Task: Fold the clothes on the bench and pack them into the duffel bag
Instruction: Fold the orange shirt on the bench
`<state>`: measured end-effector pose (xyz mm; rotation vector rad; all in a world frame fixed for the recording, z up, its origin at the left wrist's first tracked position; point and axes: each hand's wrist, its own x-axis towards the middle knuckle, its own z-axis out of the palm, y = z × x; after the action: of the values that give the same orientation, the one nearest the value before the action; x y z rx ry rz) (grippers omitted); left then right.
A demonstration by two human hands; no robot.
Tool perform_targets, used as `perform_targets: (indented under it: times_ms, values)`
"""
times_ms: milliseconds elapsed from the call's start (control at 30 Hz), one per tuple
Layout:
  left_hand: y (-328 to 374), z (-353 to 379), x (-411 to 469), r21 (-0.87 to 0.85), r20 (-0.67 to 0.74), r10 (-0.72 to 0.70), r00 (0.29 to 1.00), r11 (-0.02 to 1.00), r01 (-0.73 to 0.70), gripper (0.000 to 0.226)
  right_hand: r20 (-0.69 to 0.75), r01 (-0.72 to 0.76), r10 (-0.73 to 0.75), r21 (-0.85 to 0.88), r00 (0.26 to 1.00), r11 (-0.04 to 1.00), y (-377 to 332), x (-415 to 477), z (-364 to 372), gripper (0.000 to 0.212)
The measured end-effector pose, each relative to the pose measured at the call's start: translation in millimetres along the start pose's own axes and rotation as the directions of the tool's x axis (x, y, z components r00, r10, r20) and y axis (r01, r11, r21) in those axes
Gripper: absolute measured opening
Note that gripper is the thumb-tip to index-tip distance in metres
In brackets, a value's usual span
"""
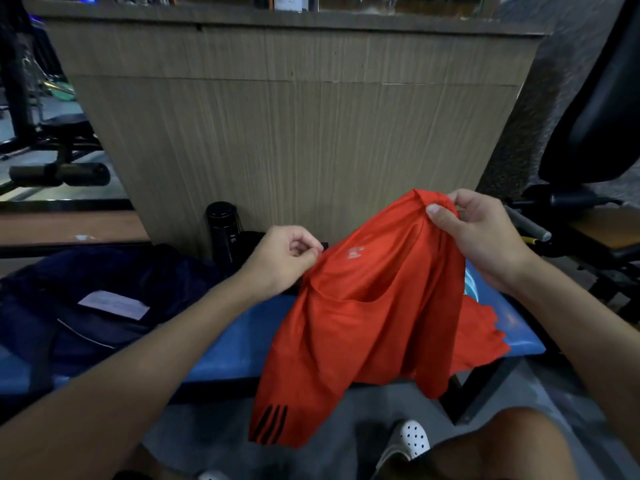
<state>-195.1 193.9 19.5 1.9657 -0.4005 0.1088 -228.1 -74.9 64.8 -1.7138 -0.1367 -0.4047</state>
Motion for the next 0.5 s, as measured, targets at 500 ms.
perform_targets:
  times_ms: [500]
  values:
    - [-30,75,-17,-0.093,0.159,-0.013,0.987,0.995,0.028,0.011,0.01,0.124,-0.125,0.051,0.992,0.991,-18,8,9,0.019]
